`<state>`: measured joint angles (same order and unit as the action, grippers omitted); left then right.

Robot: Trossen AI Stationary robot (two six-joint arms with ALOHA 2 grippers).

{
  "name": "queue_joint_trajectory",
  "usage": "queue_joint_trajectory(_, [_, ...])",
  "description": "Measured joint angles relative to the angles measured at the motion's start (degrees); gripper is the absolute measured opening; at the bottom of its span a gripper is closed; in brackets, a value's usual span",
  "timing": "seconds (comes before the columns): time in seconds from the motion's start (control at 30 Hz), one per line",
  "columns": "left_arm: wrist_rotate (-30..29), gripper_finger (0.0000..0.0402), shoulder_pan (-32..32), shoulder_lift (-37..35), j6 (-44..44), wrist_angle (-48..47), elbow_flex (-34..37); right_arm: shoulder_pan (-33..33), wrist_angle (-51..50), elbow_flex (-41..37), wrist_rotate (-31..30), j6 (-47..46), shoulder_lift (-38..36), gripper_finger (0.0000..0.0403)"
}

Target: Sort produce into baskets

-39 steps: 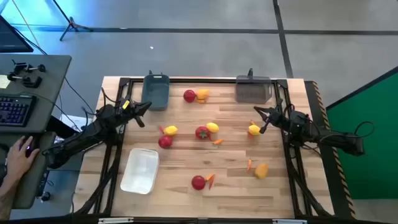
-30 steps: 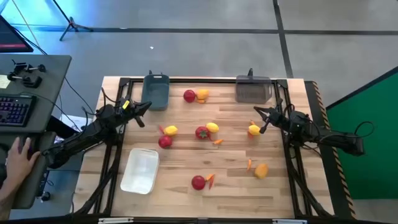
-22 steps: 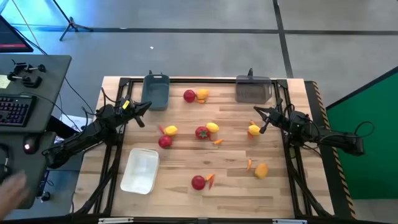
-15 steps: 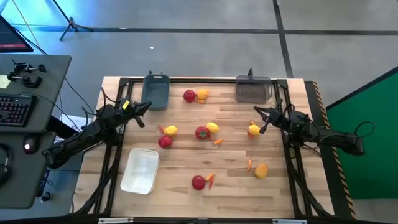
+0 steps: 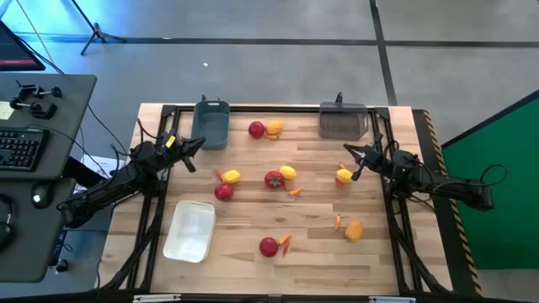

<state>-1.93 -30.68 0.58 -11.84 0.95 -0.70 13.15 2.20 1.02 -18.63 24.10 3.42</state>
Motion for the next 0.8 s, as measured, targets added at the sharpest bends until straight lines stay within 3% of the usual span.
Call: queue_joint_trajectory(0.8, [0.02, 0.0001, 0.00, 0.00, -0.02, 0.28, 0.00, 0.00, 0.00, 0.00, 0.00, 0.00, 0.00, 0.0000])
